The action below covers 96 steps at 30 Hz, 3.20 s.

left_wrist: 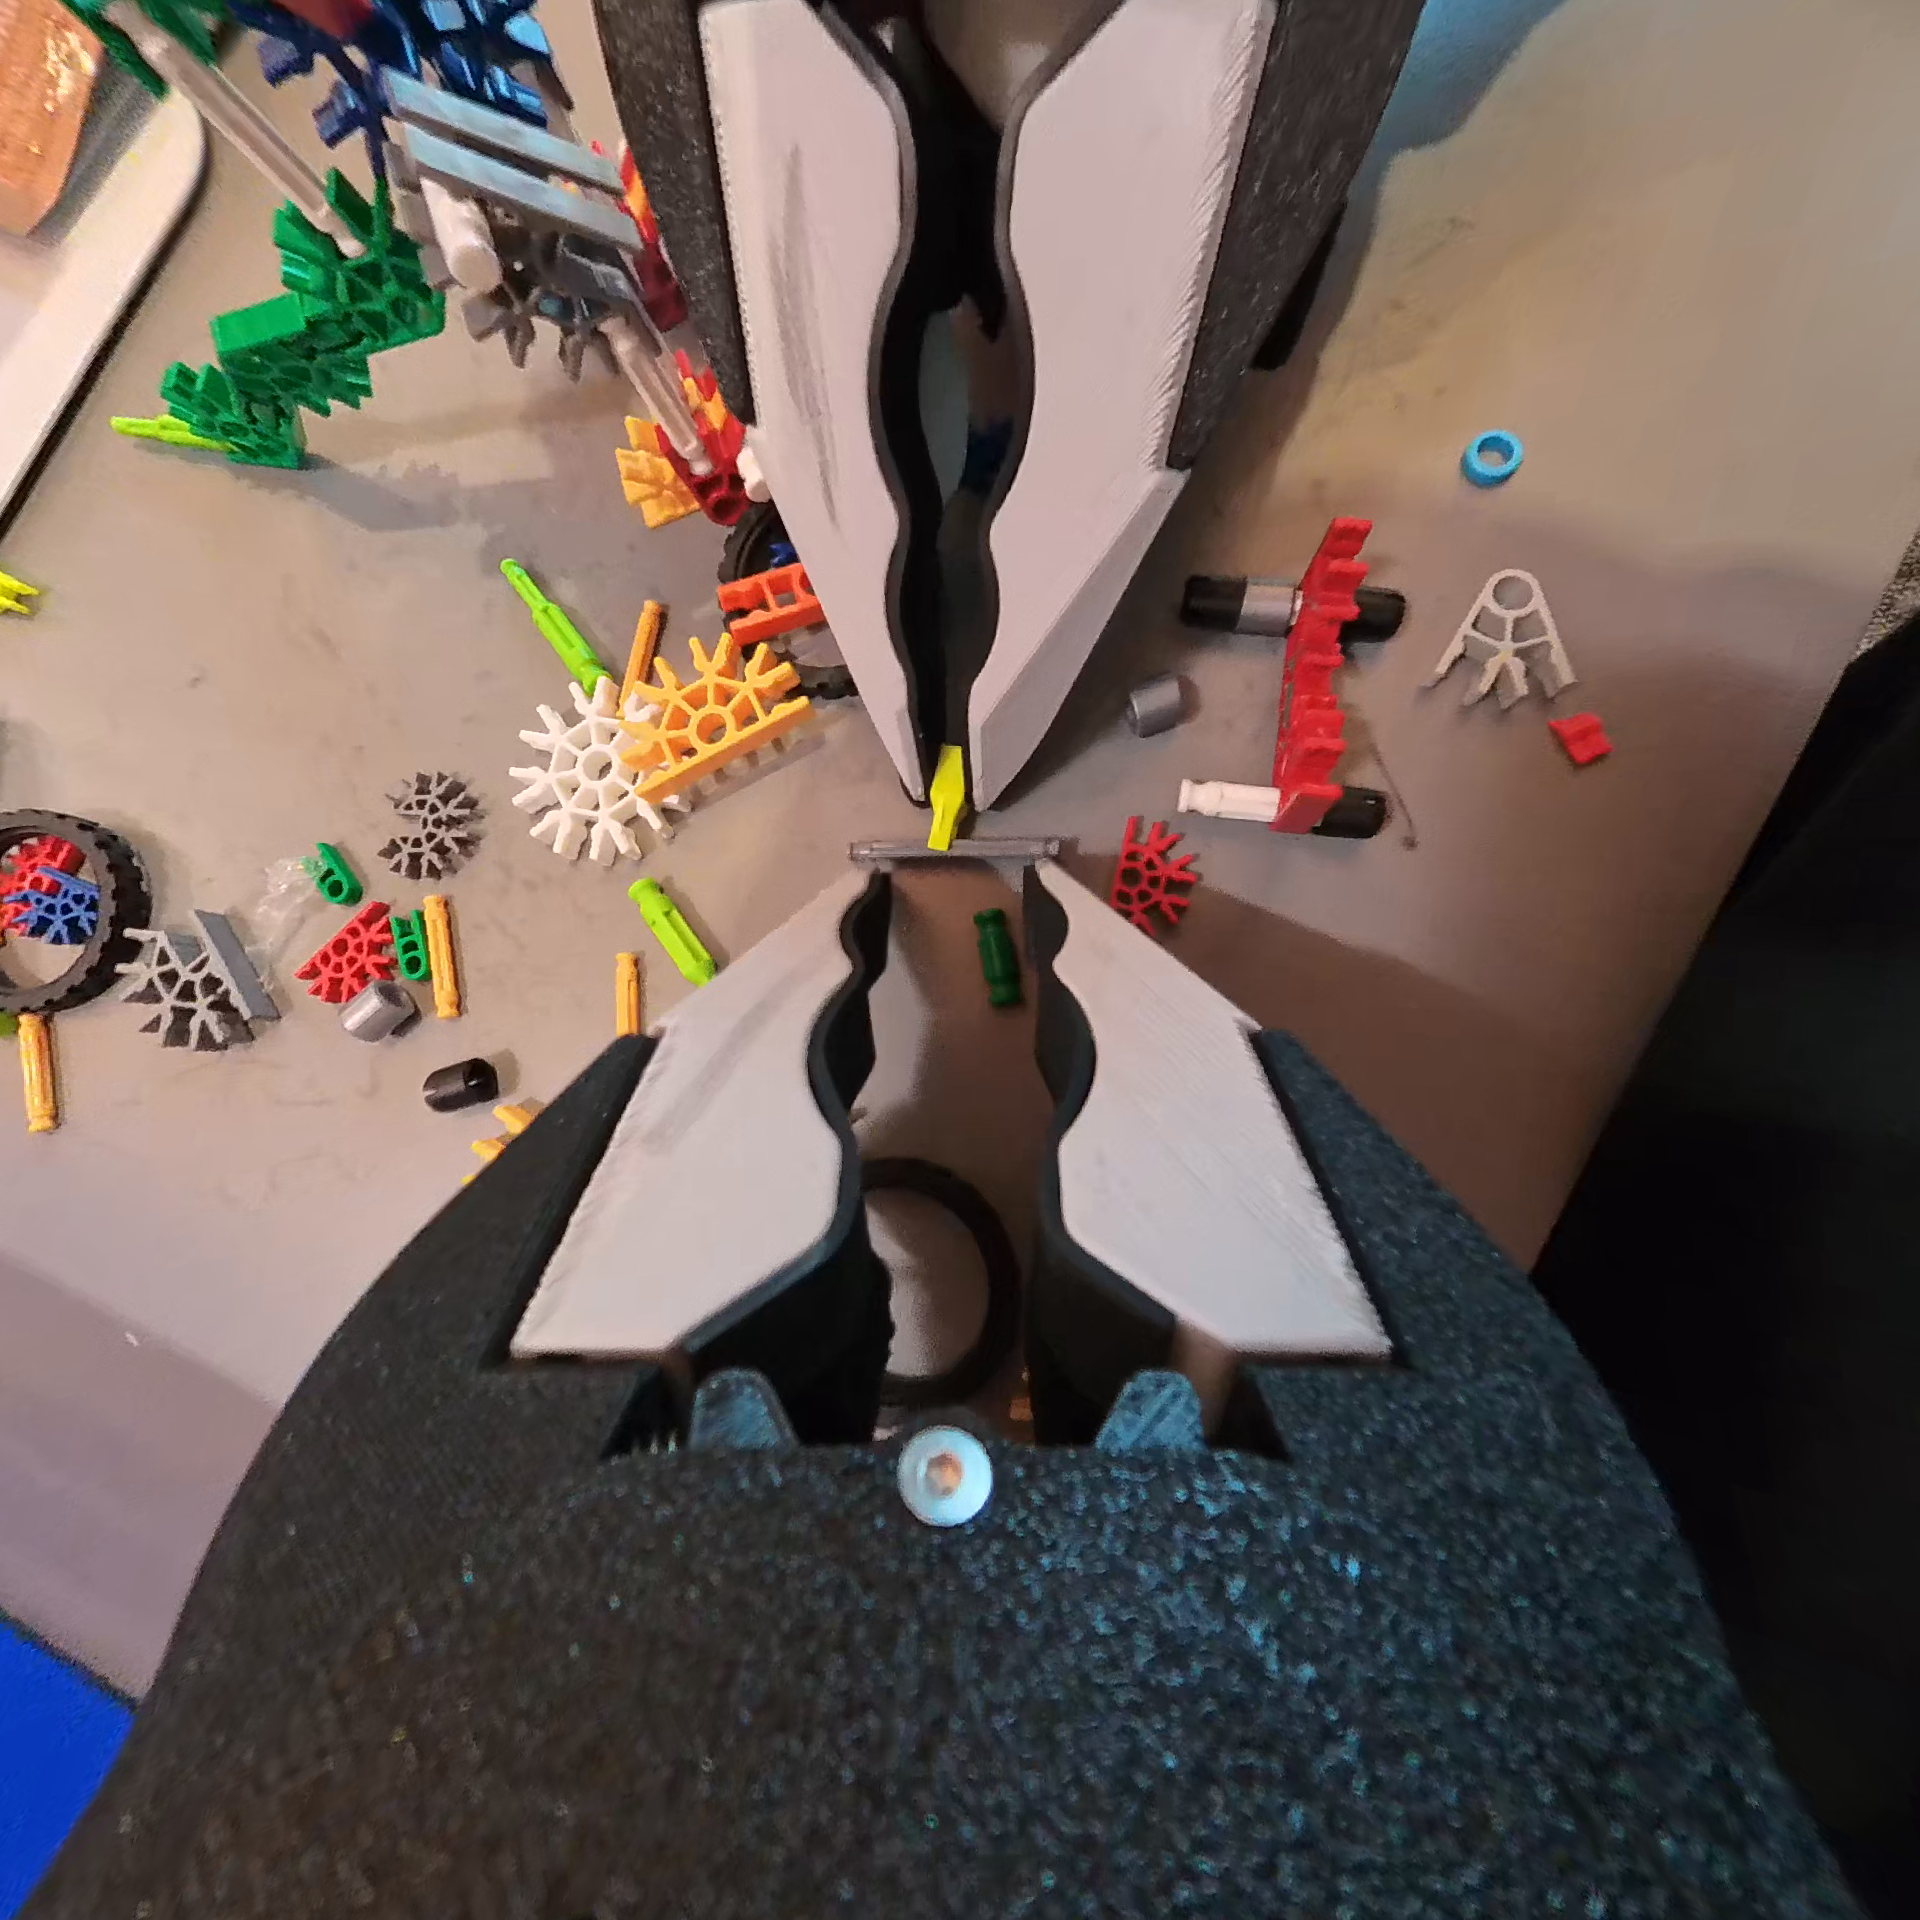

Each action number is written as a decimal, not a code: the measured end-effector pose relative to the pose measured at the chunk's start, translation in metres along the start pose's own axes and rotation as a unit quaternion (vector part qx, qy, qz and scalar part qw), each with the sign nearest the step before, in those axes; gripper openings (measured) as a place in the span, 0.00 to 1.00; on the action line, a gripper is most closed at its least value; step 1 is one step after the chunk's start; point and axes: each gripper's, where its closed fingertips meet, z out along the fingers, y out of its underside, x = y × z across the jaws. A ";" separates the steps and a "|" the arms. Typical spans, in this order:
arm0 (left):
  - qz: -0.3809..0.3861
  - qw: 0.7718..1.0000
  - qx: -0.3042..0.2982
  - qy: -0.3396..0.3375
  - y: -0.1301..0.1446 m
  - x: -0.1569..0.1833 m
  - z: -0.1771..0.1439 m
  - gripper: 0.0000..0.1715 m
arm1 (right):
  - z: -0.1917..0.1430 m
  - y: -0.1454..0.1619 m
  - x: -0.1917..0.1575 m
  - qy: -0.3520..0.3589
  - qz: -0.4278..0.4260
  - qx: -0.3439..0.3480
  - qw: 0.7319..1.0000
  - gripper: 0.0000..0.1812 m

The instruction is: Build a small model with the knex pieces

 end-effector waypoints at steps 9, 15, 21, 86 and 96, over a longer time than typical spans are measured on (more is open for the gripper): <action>0.011 1.000 0.006 0.013 -0.002 0.002 0.002 0.07 | 0.000 0.000 0.000 -0.002 -0.001 -0.001 1.000 0.03; 0.029 0.999 0.007 0.019 -0.002 0.002 0.003 0.06 | 0.000 0.000 0.000 -0.007 0.001 -0.001 1.000 0.03; 0.034 0.999 0.009 0.030 -0.003 0.000 0.003 0.03 | 0.000 0.000 -0.001 -0.009 -0.001 -0.001 1.000 0.03; 0.069 0.996 0.028 0.044 -0.007 -0.002 0.008 0.00 | -0.012 0.004 0.004 -0.008 -0.037 -0.024 0.999 0.06; 0.075 0.996 0.027 0.039 -0.007 -0.003 0.008 0.00 | -0.013 0.007 0.006 -0.014 -0.027 -0.023 0.999 0.02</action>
